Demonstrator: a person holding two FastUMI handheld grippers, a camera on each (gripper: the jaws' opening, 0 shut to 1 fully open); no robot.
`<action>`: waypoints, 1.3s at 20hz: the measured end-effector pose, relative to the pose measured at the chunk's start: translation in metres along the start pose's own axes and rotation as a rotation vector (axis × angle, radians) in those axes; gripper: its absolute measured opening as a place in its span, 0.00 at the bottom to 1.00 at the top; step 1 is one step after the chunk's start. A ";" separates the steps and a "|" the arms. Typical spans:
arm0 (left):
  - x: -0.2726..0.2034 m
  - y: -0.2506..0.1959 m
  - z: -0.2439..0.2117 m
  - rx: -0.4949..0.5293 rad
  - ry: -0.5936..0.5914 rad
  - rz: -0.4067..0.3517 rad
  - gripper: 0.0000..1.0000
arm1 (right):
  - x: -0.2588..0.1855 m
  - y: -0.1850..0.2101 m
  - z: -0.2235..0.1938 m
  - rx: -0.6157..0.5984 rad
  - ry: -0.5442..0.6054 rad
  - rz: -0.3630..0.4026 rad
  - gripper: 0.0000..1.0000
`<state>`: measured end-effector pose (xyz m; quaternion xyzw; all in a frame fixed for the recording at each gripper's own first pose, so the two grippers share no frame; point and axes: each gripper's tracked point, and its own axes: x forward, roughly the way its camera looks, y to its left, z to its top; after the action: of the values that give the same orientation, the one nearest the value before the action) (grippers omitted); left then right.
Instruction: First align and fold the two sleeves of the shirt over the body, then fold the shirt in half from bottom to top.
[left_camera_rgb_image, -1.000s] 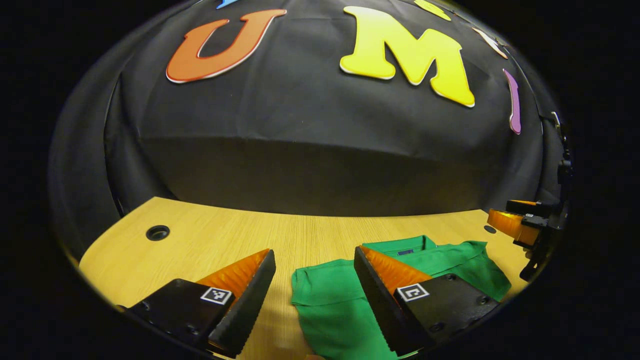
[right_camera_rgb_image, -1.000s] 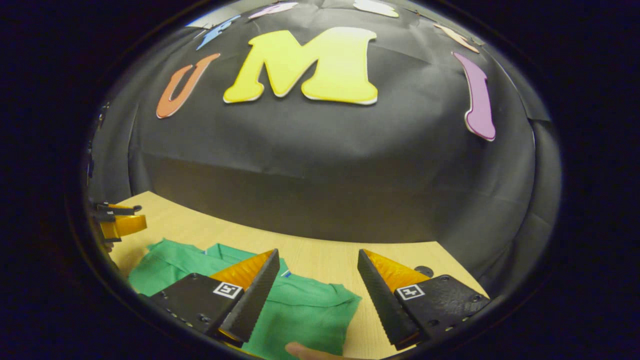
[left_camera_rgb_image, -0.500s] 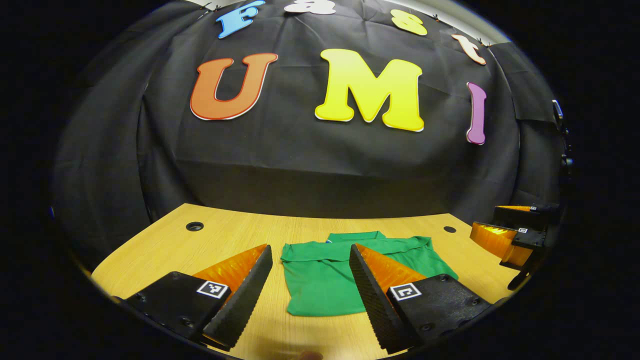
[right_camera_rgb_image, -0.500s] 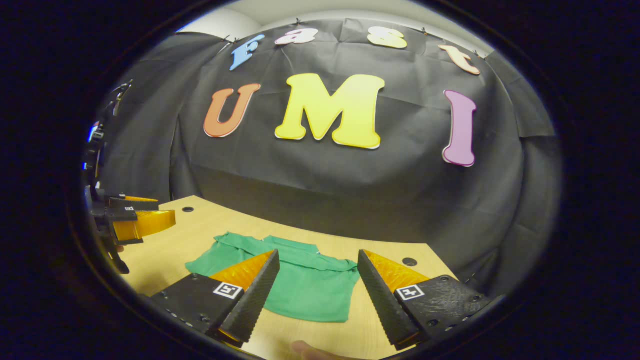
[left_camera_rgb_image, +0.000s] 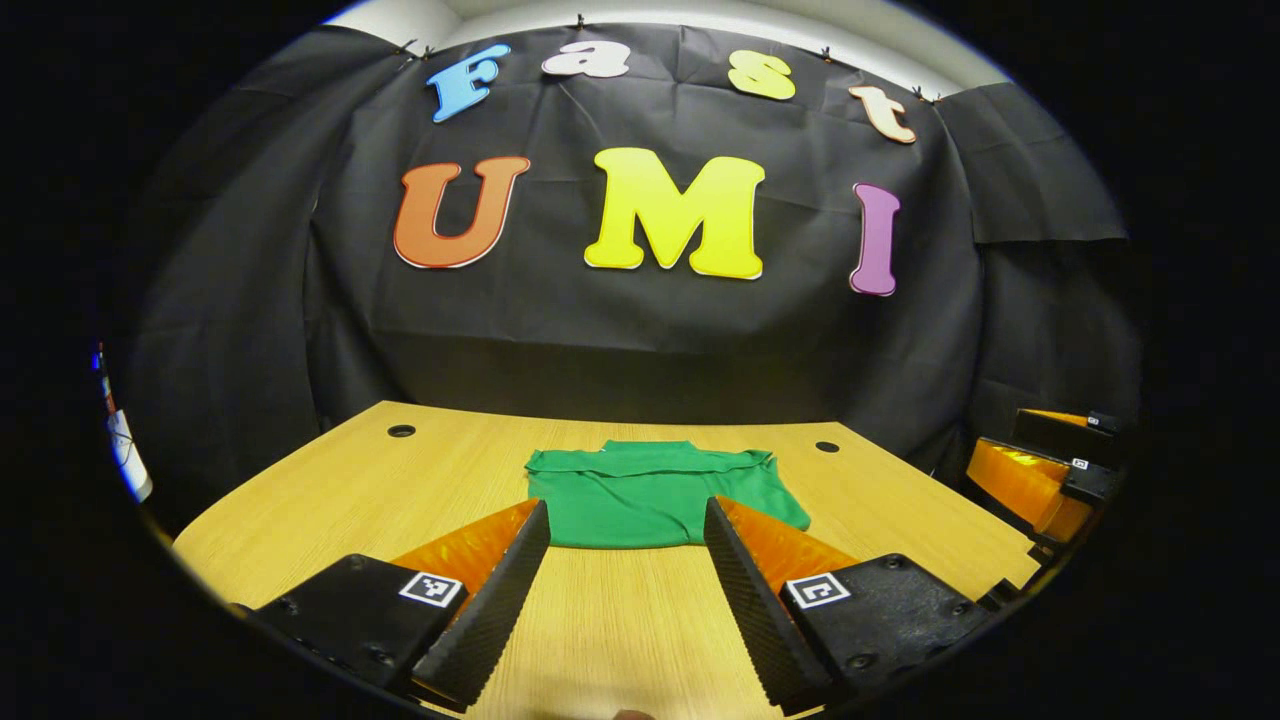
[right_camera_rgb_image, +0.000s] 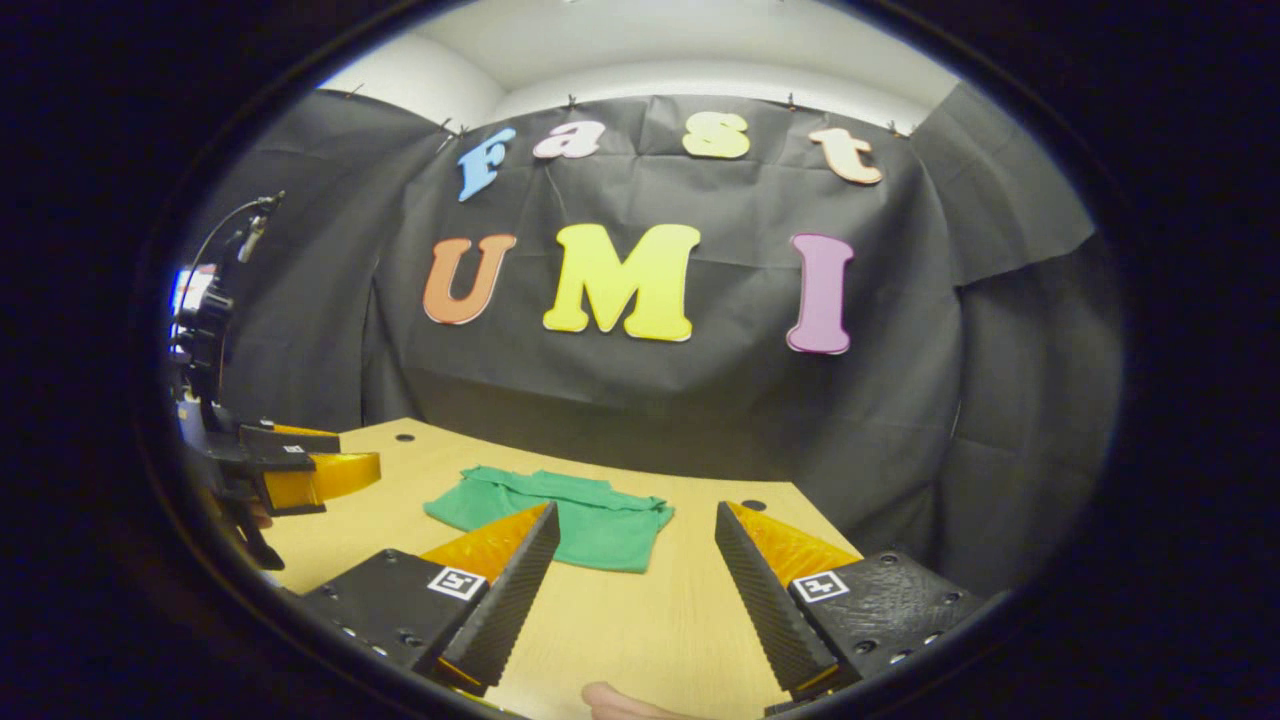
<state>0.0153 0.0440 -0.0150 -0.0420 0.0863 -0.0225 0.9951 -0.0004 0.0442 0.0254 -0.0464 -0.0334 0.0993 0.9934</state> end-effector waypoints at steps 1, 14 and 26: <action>-0.013 -0.004 0.004 0.020 -0.016 0.001 1.00 | -0.016 -0.006 -0.001 0.010 -0.009 -0.014 0.94; -0.077 -0.033 -0.014 0.025 -0.027 -0.044 1.00 | -0.057 -0.036 -0.026 0.000 0.009 -0.145 0.95; -0.075 -0.012 -0.012 -0.002 -0.048 -0.009 1.00 | -0.059 -0.013 -0.041 0.007 0.038 -0.078 0.97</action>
<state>-0.0613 0.0350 -0.0134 -0.0441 0.0623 -0.0258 0.9967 -0.0526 0.0165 -0.0177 -0.0437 -0.0157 0.0597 0.9971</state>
